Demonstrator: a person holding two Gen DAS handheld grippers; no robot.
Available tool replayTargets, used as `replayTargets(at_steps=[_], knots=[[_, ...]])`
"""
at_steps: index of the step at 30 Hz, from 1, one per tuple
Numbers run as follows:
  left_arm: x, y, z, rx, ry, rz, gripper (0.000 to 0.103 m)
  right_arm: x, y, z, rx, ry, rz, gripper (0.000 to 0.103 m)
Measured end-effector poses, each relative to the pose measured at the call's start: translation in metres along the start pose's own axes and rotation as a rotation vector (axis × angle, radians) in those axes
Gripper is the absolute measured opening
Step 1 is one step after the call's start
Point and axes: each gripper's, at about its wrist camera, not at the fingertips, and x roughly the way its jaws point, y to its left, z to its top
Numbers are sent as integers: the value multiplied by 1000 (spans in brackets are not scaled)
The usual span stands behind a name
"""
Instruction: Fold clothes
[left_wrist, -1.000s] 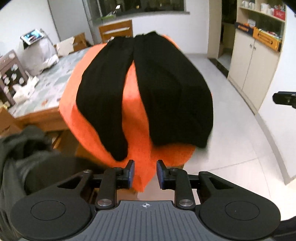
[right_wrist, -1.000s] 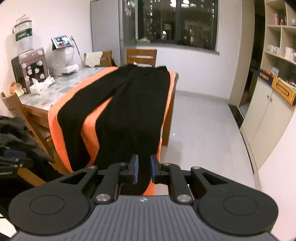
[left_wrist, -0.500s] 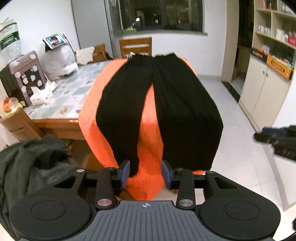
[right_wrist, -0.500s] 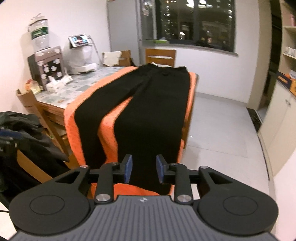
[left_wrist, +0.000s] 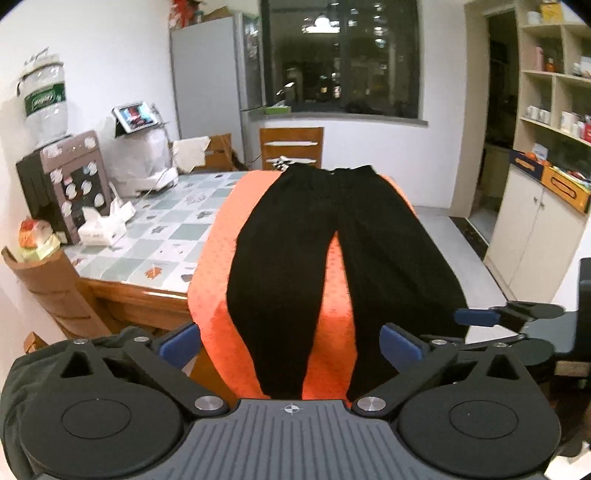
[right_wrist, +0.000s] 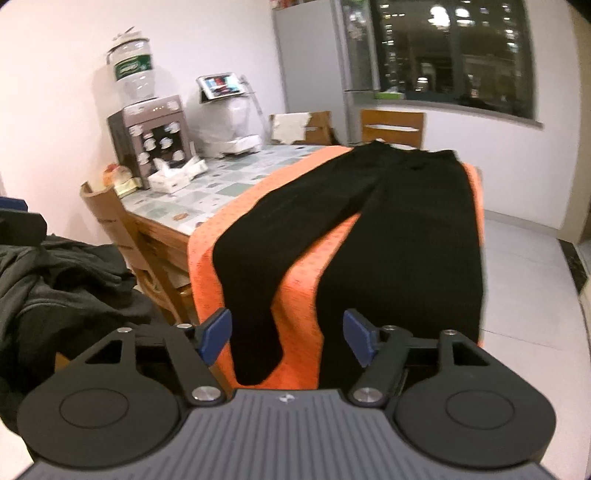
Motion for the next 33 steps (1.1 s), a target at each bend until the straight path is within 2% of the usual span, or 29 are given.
replayTargets(at_steps=[4,8,14,19,24,26,27,29,30,31,33], knots=[[20,11,6,-28,5,21,103,48,0,12,-18,23,59,84],[40,20,16,-54,20,81,103,102,-4,19,-1,73,111,85],[60,38,25,-138,29,157,103,182,-9,11,33,152,160,85],[70,50,28,-152,41,190,103,238,1,-4,48,221,152,85],[78,62,29,-127,54,182,103,294,16,-21,62,257,135,84],[79,68,29,-127,56,180,103,314,23,-27,67,268,116,81],[79,71,28,-128,57,178,103,321,27,-29,63,268,109,73],[78,78,27,-142,54,174,103,334,33,-30,39,282,103,42],[79,82,27,-151,51,170,103,337,35,-28,27,288,94,14],[78,85,27,-158,44,167,103,337,36,-23,27,289,96,8],[76,89,27,-165,26,165,103,334,36,-11,34,281,108,7]])
